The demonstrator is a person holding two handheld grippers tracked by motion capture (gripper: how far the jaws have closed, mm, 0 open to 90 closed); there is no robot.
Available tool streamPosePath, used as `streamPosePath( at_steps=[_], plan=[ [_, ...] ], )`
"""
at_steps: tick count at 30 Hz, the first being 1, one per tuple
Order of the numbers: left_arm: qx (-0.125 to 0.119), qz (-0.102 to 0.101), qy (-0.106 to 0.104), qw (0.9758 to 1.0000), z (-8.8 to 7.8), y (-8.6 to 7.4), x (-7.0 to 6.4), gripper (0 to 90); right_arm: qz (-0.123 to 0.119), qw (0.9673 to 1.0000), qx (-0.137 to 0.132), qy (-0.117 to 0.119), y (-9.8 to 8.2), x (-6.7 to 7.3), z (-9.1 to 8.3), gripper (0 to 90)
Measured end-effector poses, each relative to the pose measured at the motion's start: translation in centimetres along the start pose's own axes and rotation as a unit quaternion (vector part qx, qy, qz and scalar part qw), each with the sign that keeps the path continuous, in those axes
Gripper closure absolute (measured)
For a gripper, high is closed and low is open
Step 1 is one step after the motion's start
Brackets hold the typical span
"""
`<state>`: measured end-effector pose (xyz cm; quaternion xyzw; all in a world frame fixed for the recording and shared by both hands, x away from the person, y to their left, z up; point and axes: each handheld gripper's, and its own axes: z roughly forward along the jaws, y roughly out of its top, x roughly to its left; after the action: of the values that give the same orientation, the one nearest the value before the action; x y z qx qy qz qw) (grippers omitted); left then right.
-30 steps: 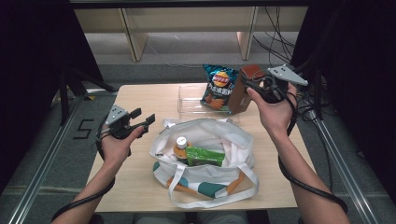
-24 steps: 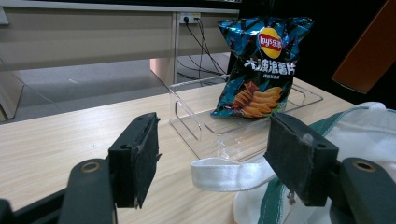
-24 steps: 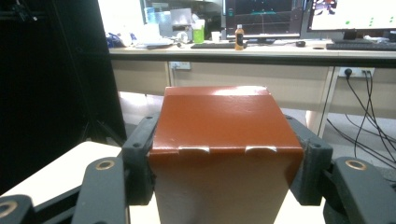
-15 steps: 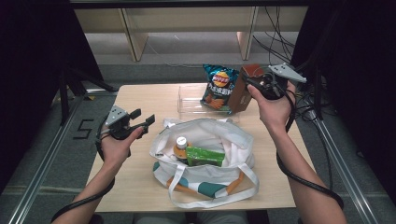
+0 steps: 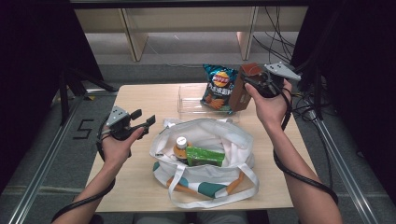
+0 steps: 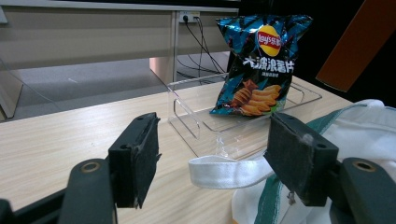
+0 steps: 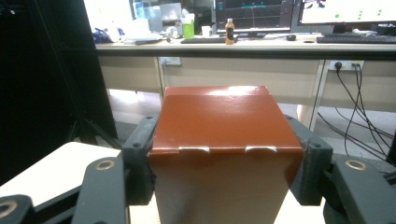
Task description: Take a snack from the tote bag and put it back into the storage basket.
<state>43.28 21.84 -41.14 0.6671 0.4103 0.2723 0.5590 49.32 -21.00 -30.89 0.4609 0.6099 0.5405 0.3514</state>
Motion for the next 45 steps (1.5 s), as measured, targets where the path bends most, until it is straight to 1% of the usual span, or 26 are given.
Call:
streamPosePath(
  at_steps=[1,2,3,6,7,8,9,10,11,13,16,17,19,22,23,24,26,29,33,34,35,39,40,42,43,45],
  plan=[
    [0.001,0.001,-0.001,1.0,0.0,0.0,0.0,33.4,0.0,1.0,0.002,0.003,0.0,0.0,0.1,39.4],
    [0.0,0.001,-0.001,1.0,0.1,0.0,0.0,33.4,0.005,1.0,0.002,-0.002,0.0,0.1,0.2,39.4],
    [0.0,0.004,-0.002,1.0,0.1,0.0,0.1,33.4,0.001,1.0,0.004,0.001,0.0,0.1,0.3,39.4],
    [0.0,0.0,0.0,1.0,0.0,0.0,0.0,33.4,0.003,1.0,0.004,-0.004,0.1,0.3,0.7,39.4],
    [0.0,0.0,0.0,1.0,0.0,0.0,0.0,33.4,-0.006,1.0,0.005,-0.003,0.1,0.5,1.0,39.4],
    [0.0,0.0,0.0,1.0,0.0,0.0,0.0,33.4,-0.006,1.0,0.005,-0.003,0.1,0.5,1.0,39.4],
    [0.0,0.0,0.0,1.0,0.0,0.0,0.0,33.5,0.001,1.0,0.006,-0.008,-0.1,0.7,1.3,39.4],
    [0.0,-0.002,0.0,1.0,0.0,0.0,0.0,33.5,0.001,1.0,0.006,-0.008,-0.1,0.7,1.3,39.4],
    [0.0,-0.002,0.0,1.0,0.0,0.0,0.0,33.4,0.009,0.9999,0.01,-0.006,-0.1,0.8,1.4,39.4],
    [-0.002,-0.003,0.0,1.0,0.0,0.0,0.0,33.4,-0.002,0.9999,0.008,-0.008,-0.2,0.7,1.7,39.4],
    [-0.002,0.001,0.0,1.0,-0.1,0.1,0.1,33.4,0.006,0.9999,0.009,-0.01,-0.3,0.9,1.9,39.4],
    [-0.001,-0.001,0.0,1.0,-0.1,0.1,0.1,33.4,0.009,0.9998,0.009,-0.012,-0.3,1.0,2.0,39.4],
    [0.0,-0.001,0.001,1.0,-0.1,0.1,0.1,33.5,0.002,0.9998,0.009,-0.016,-0.2,1.0,2.1,39.4],
    [-0.001,0.001,0.001,1.0,-0.1,0.1,0.2,33.4,0.005,0.9998,0.006,-0.017,-0.2,1.1,2.3,39.4],
    [-0.002,0.001,0.001,1.0,-0.1,0.2,0.2,33.4,0.012,0.9997,0.008,-0.019,-0.2,1.2,2.3,39.4],
    [-0.003,0.003,0.0,1.0,-0.1,0.2,0.2,33.4,0.007,0.9998,0.007,-0.018,-0.2,1.1,2.4,39.4],
    [-0.003,0.003,0.0,1.0,-0.1,0.2,0.1,33.4,0.012,0.9997,0.008,-0.021,0.0,1.2,2.5,39.4],
    [-0.006,-0.006,0.002,1.0,-0.2,0.3,0.1,33.4,0.011,0.9996,0.01,-0.026,0.1,1.3,2.8,39.4],
    [-0.006,0.0,0.002,1.0,-0.1,0.3,0.1,33.4,0.014,0.9995,0.014,-0.024,0.2,1.5,3.1,39.4],
    [-0.004,-0.001,0.002,1.0,-0.2,0.3,0.1,33.4,0.003,0.9996,0.008,-0.026,0.2,1.5,3.2,39.4],
    [-0.004,-0.003,0.002,1.0,-0.2,0.2,0.1,33.5,-0.001,0.9995,0.012,-0.028,0.1,1.6,3.2,39.4],
    [-0.003,0.004,0.002,1.0,-0.1,0.2,0.3,33.5,0.011,0.9994,0.016,-0.028,-0.5,1.5,3.6,39.4],
    [-0.002,0.001,0.002,1.0,-0.1,0.1,0.2,33.5,0.016,0.9991,0.022,-0.032,-0.7,1.6,3.6,39.4],
    [-0.003,0.006,0.001,1.0,-0.1,0.2,0.2,33.5,0.012,0.9992,0.022,-0.031,-0.9,1.4,3.8,39.4],
    [-0.003,0.0,0.001,1.0,0.0,0.2,0.1,33.5,0.014,0.9992,0.022,-0.031,-1.0,1.4,3.8,39.4],
    [-0.002,0.002,0.001,1.0,0.0,0.2,0.1,33.5,0.012,0.9991,0.021,-0.034,-1.0,1.4,3.9,39.4]
  ],
)
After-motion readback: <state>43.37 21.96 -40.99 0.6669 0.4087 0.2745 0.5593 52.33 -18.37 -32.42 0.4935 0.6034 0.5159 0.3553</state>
